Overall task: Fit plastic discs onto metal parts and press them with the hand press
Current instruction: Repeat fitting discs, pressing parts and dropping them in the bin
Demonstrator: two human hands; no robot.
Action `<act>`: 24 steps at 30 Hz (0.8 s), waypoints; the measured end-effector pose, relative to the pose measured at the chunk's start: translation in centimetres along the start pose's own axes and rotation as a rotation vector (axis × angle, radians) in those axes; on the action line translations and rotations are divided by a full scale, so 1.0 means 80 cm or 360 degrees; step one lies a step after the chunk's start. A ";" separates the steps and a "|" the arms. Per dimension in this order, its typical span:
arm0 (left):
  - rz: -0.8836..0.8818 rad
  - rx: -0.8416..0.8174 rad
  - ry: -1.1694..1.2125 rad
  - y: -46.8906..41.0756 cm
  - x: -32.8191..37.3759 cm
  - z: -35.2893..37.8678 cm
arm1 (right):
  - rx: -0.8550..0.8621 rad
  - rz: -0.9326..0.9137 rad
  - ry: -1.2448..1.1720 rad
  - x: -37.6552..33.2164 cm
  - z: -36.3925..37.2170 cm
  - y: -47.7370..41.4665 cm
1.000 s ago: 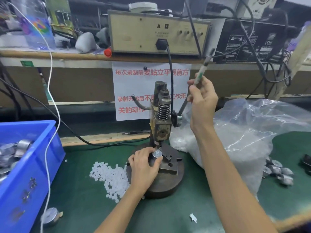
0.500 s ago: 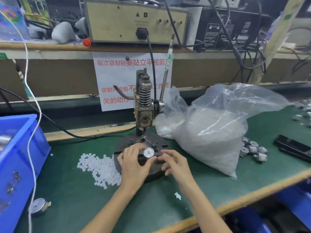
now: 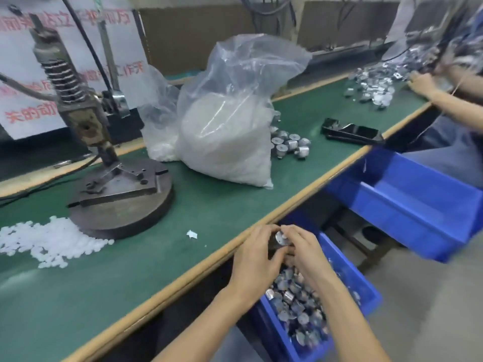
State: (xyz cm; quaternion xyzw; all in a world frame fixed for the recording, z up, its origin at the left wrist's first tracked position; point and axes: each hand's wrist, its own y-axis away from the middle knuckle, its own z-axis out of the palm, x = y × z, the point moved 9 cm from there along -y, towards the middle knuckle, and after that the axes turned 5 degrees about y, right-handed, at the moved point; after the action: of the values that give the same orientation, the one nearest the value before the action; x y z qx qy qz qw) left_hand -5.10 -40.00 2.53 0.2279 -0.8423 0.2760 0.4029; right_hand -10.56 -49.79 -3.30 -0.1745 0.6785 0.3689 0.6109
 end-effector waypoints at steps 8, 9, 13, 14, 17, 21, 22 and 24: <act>-0.0251 -0.0345 -0.0194 0.036 -0.042 0.065 | 0.0468 0.0530 0.0420 0.177 -0.131 -0.011; -0.0265 -0.0428 -0.0251 0.044 -0.048 0.073 | 0.0485 0.0564 0.0479 0.194 -0.138 -0.012; -0.0297 -0.0634 -0.0345 0.071 -0.061 0.095 | 0.0423 0.0713 0.0642 0.246 -0.141 -0.010; -0.0315 -0.0643 -0.0346 0.074 -0.064 0.097 | 0.0425 0.0721 0.0657 0.254 -0.141 -0.009; -0.0333 -0.0669 -0.0354 0.080 -0.068 0.099 | 0.0485 0.0722 0.0657 0.267 -0.145 -0.006; -0.0368 -0.0673 -0.0339 0.080 -0.070 0.094 | 0.0451 0.0676 0.0695 0.256 -0.138 -0.004; -0.0369 -0.0667 -0.0329 0.079 -0.069 0.092 | 0.0432 0.0630 0.0714 0.243 -0.133 -0.006; -0.0342 -0.0632 -0.0295 0.073 -0.062 0.083 | 0.0408 0.0482 0.0697 0.206 -0.120 -0.012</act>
State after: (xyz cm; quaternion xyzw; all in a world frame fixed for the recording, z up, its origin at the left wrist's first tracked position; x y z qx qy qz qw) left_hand -9.52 -39.16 -6.57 0.2568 -0.8844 0.0384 0.3877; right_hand -19.80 -53.77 -19.53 -0.0681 0.8536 0.3206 0.4049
